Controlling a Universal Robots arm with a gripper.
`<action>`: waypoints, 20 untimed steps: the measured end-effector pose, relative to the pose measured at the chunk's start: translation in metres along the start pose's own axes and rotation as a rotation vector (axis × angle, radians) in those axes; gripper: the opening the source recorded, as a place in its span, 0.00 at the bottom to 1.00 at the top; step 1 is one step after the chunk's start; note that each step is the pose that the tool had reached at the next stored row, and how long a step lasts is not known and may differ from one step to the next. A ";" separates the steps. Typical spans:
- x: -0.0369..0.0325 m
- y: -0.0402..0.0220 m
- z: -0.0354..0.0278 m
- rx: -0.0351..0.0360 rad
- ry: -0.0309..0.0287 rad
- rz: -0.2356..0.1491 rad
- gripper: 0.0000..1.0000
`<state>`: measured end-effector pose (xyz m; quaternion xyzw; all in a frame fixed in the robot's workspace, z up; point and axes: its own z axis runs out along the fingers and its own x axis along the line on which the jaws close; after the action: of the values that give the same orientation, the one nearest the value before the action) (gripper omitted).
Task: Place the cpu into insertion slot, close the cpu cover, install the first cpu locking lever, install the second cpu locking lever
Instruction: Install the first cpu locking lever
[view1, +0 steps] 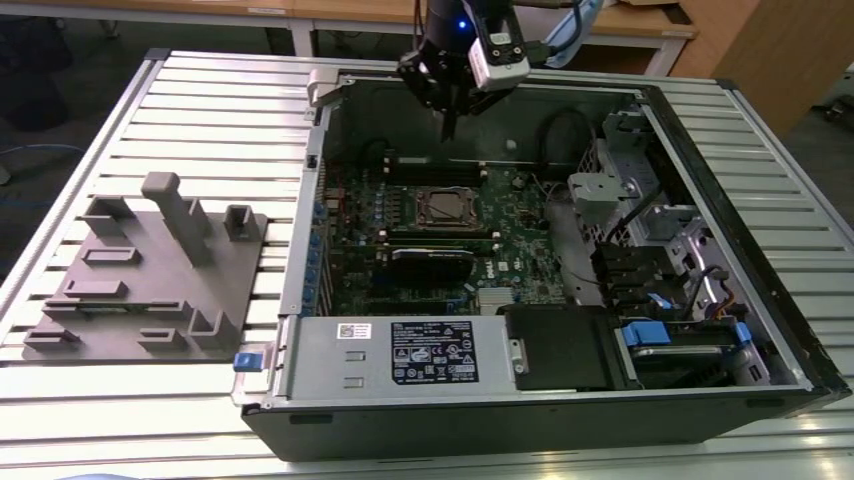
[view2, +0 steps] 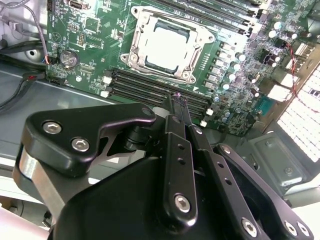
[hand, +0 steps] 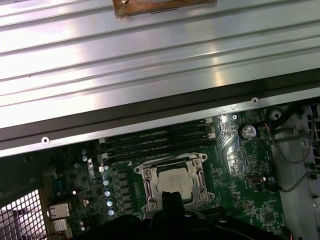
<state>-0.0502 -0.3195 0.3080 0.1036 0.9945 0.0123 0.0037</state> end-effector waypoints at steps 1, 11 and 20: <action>-0.0001 -0.0006 0.0005 -0.0002 0.0001 0.000 0.10; -0.0024 -0.0111 0.0049 -0.0003 0.0001 0.000 0.10; -0.0043 -0.0201 0.0085 -0.0004 0.0001 0.000 0.10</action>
<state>-0.0501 -0.3398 0.2990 0.1036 0.9945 0.0125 0.0036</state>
